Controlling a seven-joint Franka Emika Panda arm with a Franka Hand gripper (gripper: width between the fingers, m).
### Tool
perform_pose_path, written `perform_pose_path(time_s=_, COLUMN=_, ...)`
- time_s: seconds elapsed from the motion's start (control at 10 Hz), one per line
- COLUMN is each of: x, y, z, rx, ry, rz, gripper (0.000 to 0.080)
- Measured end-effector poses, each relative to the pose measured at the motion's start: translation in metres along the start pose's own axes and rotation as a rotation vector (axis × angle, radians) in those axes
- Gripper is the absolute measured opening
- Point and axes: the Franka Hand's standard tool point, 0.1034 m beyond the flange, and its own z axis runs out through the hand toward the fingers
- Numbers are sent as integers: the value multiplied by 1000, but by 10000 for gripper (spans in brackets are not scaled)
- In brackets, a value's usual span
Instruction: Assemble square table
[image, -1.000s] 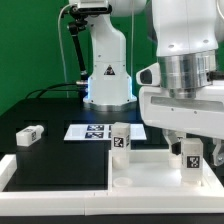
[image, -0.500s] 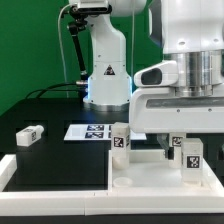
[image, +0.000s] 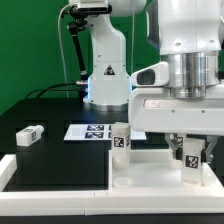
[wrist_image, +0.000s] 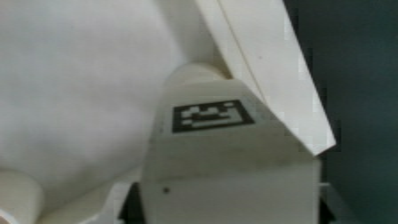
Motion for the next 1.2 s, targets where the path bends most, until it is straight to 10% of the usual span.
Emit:
perform_pose_path(time_s=0.6, x=1, y=11, z=2, rx=-21, ry=-70, rz=954, gripper=292)
perform_pose_path(time_s=0.8, x=0, y=16, z=2, rx=24, ry=-82, rz=1185, gripper=294)
perform_pose_path(time_s=1.1, x=-2, y=16, z=3, rx=21, ry=-83, rz=1178, gripper=294)
perform_pose_path(time_s=1.2, x=-9, y=16, z=4, rx=-27, ry=-90, rz=1021, gripper=499)
